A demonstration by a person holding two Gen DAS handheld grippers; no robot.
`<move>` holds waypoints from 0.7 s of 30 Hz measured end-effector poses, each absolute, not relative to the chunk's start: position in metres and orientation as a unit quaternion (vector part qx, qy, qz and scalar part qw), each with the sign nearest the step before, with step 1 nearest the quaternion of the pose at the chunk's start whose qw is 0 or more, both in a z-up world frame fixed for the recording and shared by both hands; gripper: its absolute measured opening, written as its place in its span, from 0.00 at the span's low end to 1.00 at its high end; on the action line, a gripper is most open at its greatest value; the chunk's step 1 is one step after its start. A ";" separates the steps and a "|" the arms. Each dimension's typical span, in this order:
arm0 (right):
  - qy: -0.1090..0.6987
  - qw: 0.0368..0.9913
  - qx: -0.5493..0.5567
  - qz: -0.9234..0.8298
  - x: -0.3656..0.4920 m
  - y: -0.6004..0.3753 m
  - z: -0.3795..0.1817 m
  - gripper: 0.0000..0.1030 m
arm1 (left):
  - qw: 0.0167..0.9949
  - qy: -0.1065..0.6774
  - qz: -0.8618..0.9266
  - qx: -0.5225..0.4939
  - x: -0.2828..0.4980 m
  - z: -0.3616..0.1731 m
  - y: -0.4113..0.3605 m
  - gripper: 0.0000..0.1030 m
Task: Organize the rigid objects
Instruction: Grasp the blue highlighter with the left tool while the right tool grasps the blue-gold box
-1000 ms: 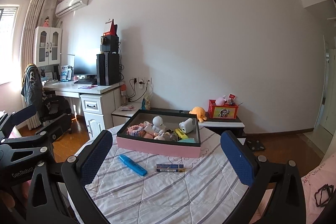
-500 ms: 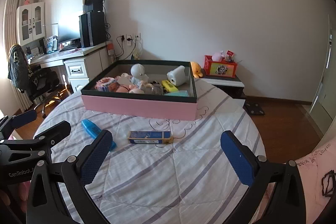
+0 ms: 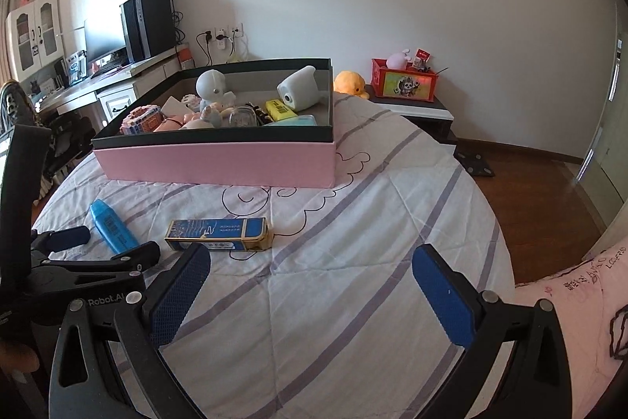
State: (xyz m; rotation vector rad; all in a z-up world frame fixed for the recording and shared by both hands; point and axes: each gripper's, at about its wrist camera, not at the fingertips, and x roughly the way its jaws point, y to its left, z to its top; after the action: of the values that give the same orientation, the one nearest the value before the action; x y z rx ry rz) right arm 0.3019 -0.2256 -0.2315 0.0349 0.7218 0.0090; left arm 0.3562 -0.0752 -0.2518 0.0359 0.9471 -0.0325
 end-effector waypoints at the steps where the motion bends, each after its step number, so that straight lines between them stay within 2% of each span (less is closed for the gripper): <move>1: 0.360 0.933 0.016 0.007 0.305 -0.224 -0.233 1.00 | 0.890 0.455 -0.013 0.021 0.355 -0.251 -0.072 1.00; 14: 0.423 0.904 -0.017 0.055 0.346 -0.165 -0.250 1.00 | 0.894 0.445 0.049 0.009 0.326 -0.249 0.014 1.00; 21: 0.448 0.892 -0.024 0.050 0.367 -0.152 -0.261 1.00 | 0.897 0.441 0.030 0.001 0.333 -0.249 0.019 1.00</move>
State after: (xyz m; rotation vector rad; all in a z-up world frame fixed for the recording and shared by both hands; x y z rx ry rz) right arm 0.3670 -0.1519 -0.2611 -0.0499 0.9303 0.1043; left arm 0.3335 0.0186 -0.2491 0.0018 0.9138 0.0625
